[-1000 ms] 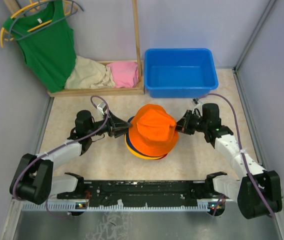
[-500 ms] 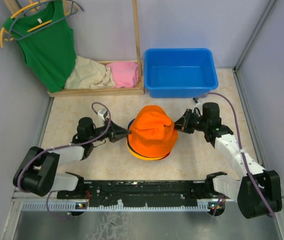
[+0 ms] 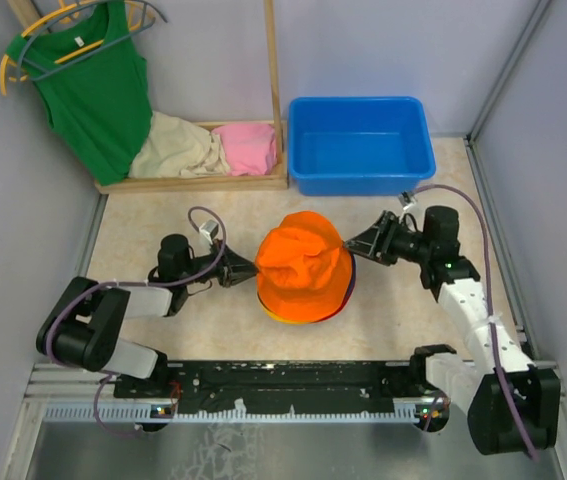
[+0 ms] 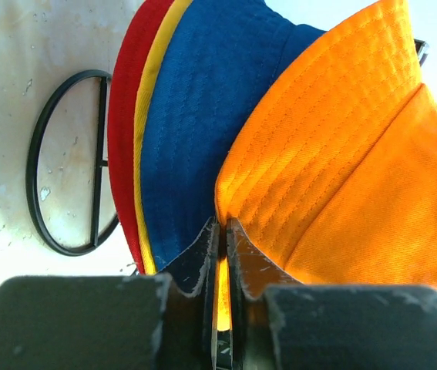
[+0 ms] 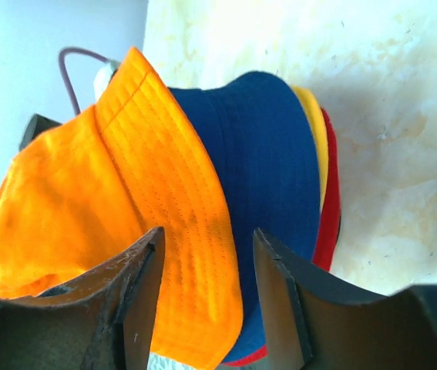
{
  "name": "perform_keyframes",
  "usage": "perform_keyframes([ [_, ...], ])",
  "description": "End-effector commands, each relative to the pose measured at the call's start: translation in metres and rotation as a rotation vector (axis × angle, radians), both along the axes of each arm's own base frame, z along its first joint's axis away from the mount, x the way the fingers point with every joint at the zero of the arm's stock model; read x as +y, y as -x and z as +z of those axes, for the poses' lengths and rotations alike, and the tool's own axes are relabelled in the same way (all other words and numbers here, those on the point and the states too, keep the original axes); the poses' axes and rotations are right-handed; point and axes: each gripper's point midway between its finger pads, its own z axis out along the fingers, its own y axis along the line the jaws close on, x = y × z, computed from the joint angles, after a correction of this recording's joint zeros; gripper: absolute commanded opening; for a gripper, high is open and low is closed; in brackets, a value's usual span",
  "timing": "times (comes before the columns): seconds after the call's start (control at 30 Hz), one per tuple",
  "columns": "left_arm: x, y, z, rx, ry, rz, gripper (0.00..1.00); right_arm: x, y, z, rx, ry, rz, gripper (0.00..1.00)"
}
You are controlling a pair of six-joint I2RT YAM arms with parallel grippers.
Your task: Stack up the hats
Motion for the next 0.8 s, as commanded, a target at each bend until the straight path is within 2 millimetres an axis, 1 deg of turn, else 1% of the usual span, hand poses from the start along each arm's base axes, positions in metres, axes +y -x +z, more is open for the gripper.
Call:
perform_keyframes([
  [0.0, -0.002, -0.002, 0.005, -0.036, -0.013, -0.028, 0.12, -0.011, 0.004, 0.014, -0.048, -0.080, 0.016, 0.50],
  [0.1, -0.002, -0.004, 0.009, -0.043, -0.018, -0.028, 0.15, -0.009, 0.007, 0.014, -0.047, -0.129, 0.030, 0.46],
  [0.3, -0.004, -0.011, 0.017, -0.053, -0.037, -0.034, 0.16, 0.000, 0.021, 0.012, -0.029, -0.246, 0.084, 0.45],
  [0.43, -0.005, -0.013, 0.019, -0.052, -0.037, -0.034, 0.16, 0.003, 0.028, 0.008, -0.025, -0.303, 0.105, 0.39],
  [0.57, -0.005, -0.013, 0.019, -0.050, -0.042, -0.034, 0.17, 0.003, 0.030, 0.000, -0.004, -0.317, 0.097, 0.28],
  [0.6, -0.004, -0.013, 0.019, -0.049, -0.043, -0.032, 0.17, 0.003, 0.030, -0.001, -0.003, -0.317, 0.096, 0.22],
  [0.63, -0.004, -0.013, 0.018, -0.047, -0.045, -0.032, 0.17, 0.003, 0.029, -0.001, 0.001, -0.317, 0.094, 0.18],
  [0.7, -0.004, -0.012, 0.017, -0.047, -0.048, -0.033, 0.18, 0.003, 0.028, -0.004, 0.008, -0.313, 0.087, 0.04],
  [0.73, -0.004, -0.012, 0.016, -0.044, -0.049, -0.034, 0.18, 0.002, 0.027, -0.007, 0.015, -0.311, 0.080, 0.00],
  [0.77, -0.004, -0.011, 0.015, -0.043, -0.051, -0.034, 0.18, 0.001, 0.026, -0.010, 0.020, -0.309, 0.073, 0.00],
])
